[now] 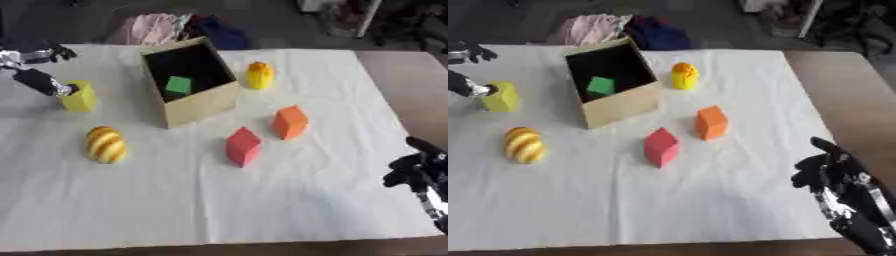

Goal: Pick up objects on the table and place them in the box.

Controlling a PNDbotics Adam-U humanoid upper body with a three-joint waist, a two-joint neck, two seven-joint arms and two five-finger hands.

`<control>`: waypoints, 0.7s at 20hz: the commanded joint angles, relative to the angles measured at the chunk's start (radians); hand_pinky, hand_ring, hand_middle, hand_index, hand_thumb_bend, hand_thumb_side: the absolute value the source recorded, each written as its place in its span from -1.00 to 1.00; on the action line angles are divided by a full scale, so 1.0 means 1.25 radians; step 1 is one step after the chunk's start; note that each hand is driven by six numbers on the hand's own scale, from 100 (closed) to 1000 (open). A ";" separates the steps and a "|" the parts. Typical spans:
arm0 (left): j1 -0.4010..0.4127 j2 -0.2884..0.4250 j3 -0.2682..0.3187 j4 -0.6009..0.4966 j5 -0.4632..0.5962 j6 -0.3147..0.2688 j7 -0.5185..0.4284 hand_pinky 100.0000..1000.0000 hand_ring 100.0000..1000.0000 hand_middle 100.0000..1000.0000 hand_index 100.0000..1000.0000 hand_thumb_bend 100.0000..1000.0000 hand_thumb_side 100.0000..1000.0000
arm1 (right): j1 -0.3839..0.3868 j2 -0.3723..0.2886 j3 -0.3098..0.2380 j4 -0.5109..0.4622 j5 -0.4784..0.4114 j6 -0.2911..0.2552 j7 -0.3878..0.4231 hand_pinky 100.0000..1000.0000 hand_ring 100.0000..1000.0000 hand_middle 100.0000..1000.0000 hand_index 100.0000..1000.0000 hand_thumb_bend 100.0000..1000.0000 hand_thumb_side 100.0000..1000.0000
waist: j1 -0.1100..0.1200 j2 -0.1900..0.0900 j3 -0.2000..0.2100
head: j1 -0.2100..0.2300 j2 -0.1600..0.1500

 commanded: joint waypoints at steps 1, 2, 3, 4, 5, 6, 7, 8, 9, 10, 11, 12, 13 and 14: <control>-0.006 0.027 -0.002 -0.019 -0.006 -0.004 -0.014 0.70 0.70 0.72 0.96 -0.31 -0.04 | -0.008 -0.013 -0.003 -0.009 0.000 -0.002 0.002 0.09 0.10 0.15 0.83 -1.00 -0.32 | 0.005 0.001 -0.002 | 0.001 -0.004; -0.004 0.025 -0.003 -0.020 -0.010 -0.004 -0.016 0.70 0.70 0.72 0.96 -0.27 -0.10 | -0.008 -0.013 -0.003 -0.009 -0.001 -0.002 0.002 0.09 0.10 0.15 0.83 -1.00 -0.32 | 0.005 0.002 -0.003 | 0.001 -0.003; -0.002 0.023 -0.004 -0.020 -0.014 -0.005 -0.016 0.69 0.70 0.72 0.96 -0.26 -0.15 | -0.007 -0.013 -0.003 -0.009 -0.001 -0.002 0.002 0.09 0.10 0.15 0.83 -1.00 -0.33 | 0.005 0.003 -0.003 | 0.002 -0.003; -0.001 0.021 -0.005 -0.020 -0.017 -0.004 -0.016 0.69 0.70 0.73 0.96 -0.22 -0.25 | -0.008 -0.012 -0.003 -0.009 -0.001 -0.002 0.002 0.09 0.10 0.16 0.83 -1.00 -0.32 | 0.004 0.004 -0.004 | 0.003 -0.002; 0.001 0.019 -0.005 -0.020 -0.022 -0.003 -0.014 0.69 0.70 0.72 0.96 -0.22 -0.31 | -0.008 -0.012 -0.003 -0.009 -0.002 -0.002 0.002 0.09 0.10 0.16 0.83 -1.00 -0.32 | 0.004 0.005 -0.004 | 0.005 -0.002; 0.003 0.018 -0.005 -0.019 -0.027 -0.001 -0.013 0.69 0.70 0.73 0.96 -0.21 -0.34 | -0.008 -0.011 -0.002 -0.010 -0.002 -0.002 0.002 0.09 0.10 0.16 0.83 -1.00 -0.32 | 0.004 0.006 -0.004 | 0.008 -0.003; 0.005 0.016 -0.005 -0.017 -0.031 0.001 -0.011 0.69 0.70 0.73 0.97 -0.21 -0.34 | -0.008 -0.011 -0.002 -0.010 -0.002 -0.002 0.003 0.09 0.10 0.16 0.83 -1.00 -0.32 | 0.004 0.007 -0.005 | 0.014 -0.003; 0.007 0.014 -0.005 -0.016 -0.035 0.002 -0.010 0.69 0.70 0.73 0.97 -0.21 -0.34 | -0.008 -0.011 -0.002 -0.010 -0.003 -0.002 0.003 0.09 0.10 0.16 0.83 -1.00 -0.32 | 0.004 0.008 -0.005 | 0.019 -0.003; 0.008 0.013 -0.005 -0.014 -0.038 0.004 -0.007 0.69 0.70 0.73 0.97 -0.23 -0.34 | -0.008 -0.011 -0.003 -0.010 -0.003 -0.001 0.002 0.09 0.10 0.16 0.83 -1.00 -0.32 | 0.005 0.009 -0.005 | 0.025 -0.004; 0.009 0.011 -0.004 -0.013 -0.040 0.005 -0.004 0.69 0.70 0.73 0.96 -0.26 -0.35 | -0.008 -0.010 -0.003 -0.010 -0.003 -0.001 0.002 0.09 0.10 0.16 0.83 -1.00 -0.32 | 0.005 0.010 -0.006 | 0.030 -0.005; 0.010 0.010 -0.003 -0.011 -0.041 0.006 -0.001 0.69 0.70 0.72 0.96 -0.27 -0.35 | -0.008 -0.010 -0.003 -0.010 -0.003 -0.001 0.002 0.09 0.10 0.16 0.83 -1.00 -0.32 | 0.005 0.011 -0.006 | 0.033 -0.005; 0.011 0.009 -0.003 -0.010 -0.042 0.008 0.003 0.69 0.69 0.72 0.96 -0.28 -0.35 | -0.008 -0.010 -0.003 -0.011 -0.003 -0.001 0.002 0.09 0.10 0.16 0.83 -1.00 -0.32 | 0.005 0.011 -0.006 | 0.035 -0.005; 0.011 0.008 -0.004 -0.009 -0.043 0.008 0.006 0.68 0.68 0.71 0.96 -0.30 -0.34 | -0.008 -0.009 -0.003 -0.011 -0.003 -0.001 0.002 0.09 0.10 0.16 0.83 -1.00 -0.32 | 0.005 0.011 -0.007 | 0.036 -0.005; 0.012 0.006 -0.004 -0.008 -0.044 0.009 0.008 0.68 0.68 0.70 0.95 -0.32 -0.34 | -0.009 -0.009 -0.003 -0.011 -0.003 -0.001 0.002 0.09 0.10 0.16 0.83 -1.00 -0.32 | 0.005 0.012 -0.007 | 0.037 -0.005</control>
